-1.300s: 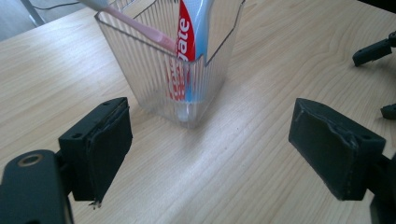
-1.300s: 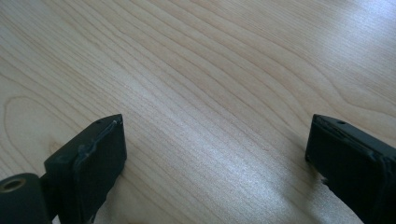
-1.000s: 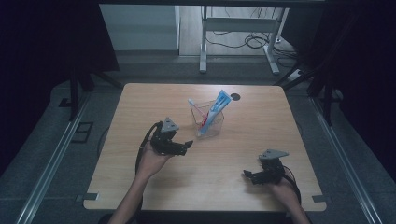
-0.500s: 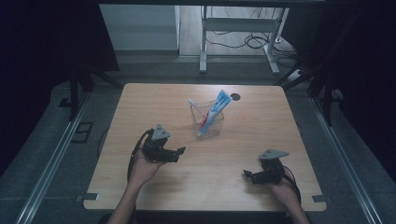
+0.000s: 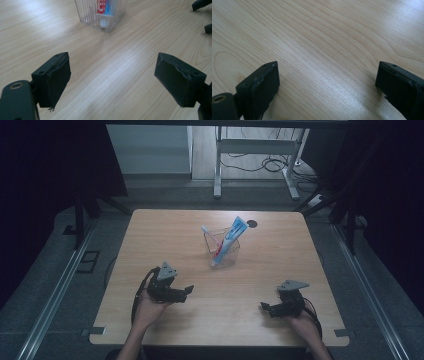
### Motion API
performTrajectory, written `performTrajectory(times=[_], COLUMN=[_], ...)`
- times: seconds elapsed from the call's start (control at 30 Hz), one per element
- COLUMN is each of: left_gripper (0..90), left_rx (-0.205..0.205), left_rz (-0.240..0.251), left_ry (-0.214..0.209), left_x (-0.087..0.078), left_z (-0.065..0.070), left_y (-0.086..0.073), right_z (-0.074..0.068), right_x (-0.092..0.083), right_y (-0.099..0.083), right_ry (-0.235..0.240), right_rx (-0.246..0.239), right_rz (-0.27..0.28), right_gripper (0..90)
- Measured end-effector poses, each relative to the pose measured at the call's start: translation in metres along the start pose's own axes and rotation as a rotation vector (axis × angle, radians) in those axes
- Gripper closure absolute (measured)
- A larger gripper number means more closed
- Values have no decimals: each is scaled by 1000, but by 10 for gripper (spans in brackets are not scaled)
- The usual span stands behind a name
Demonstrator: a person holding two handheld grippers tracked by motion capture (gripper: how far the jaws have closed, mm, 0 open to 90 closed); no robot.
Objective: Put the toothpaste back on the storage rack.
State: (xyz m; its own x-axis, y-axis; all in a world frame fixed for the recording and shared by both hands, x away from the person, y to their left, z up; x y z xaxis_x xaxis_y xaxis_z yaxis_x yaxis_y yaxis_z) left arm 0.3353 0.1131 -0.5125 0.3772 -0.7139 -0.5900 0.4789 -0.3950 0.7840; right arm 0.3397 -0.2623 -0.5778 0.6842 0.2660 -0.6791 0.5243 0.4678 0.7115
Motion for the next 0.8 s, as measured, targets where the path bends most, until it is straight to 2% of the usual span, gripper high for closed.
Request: performTrajectory(times=[0.53, 0.8], left_gripper=[138, 138], left_rx=[-12, -11], left_rz=[-14, -41], left_ry=[-11, -10], left_x=[13, 22], left_z=[3, 6], left_y=[-25, -36], right_z=[0, 0], right_x=[0, 0], right_y=[0, 0], right_ry=[0, 0], right_rx=[3, 0], right_rz=[-1, 1], right_gripper=[50, 50])
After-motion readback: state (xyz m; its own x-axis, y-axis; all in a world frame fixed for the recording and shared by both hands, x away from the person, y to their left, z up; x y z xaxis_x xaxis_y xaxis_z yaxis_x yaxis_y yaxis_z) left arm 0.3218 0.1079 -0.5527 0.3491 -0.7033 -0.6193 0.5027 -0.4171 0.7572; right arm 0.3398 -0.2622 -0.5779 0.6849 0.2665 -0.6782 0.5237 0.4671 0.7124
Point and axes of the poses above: each handheld gripper's, and its own axes: x roughly forward along the jaws, y roughly out of its top, z roughly to its right, the point moved 5 cm from there along x, roughly forward along the jaws, and after that the axes turned 15 degrees about -y, right-handed, at the moved point
